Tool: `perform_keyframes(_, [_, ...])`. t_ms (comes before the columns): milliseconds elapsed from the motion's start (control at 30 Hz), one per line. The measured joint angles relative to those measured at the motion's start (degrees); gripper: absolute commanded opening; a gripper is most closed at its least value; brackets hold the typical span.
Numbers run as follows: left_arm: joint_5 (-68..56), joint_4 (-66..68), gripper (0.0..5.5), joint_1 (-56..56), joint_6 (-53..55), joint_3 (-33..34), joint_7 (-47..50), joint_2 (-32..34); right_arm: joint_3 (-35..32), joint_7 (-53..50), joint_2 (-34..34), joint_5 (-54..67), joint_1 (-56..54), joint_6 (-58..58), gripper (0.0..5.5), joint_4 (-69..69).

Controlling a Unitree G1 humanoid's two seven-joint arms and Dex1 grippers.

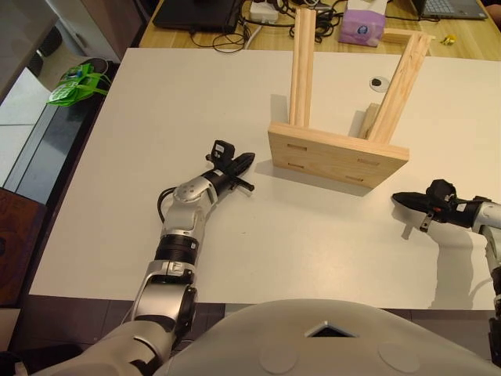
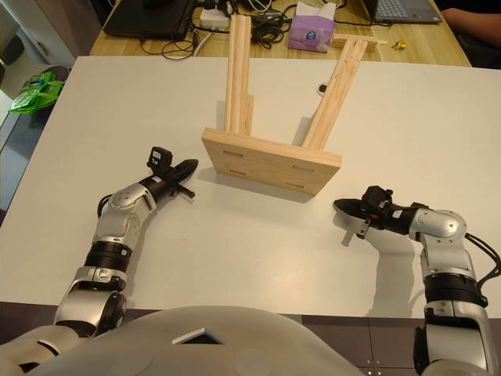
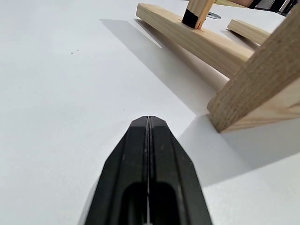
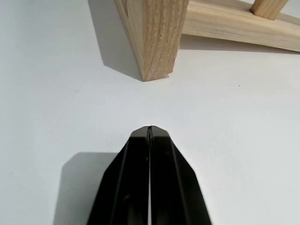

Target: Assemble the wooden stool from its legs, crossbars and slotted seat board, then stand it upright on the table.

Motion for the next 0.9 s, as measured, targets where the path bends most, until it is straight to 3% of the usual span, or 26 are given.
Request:
perform_keyframes(233, [0.44,1.05,0.04,-0.6,-1.46,-1.0,-1.74,-0.63,2.57,-0.32,2.19,-1.13,-4.68,-1.93,0.0,2.68])
perform_keyframes(500, [0.42,0.07,0.04,-0.6,-1.32,-3.03,-2.21,-4.46,2.82,-0.76,2.35,-1.11,-4.77,-2.05,0.0,2.83])
perform_keyframes(900, [0.44,-1.32,0.04,0.78,-1.35,-4.06,-2.25,-4.69,3.03,-0.89,2.09,-1.12,-4.86,-2.08,0.0,2.76])
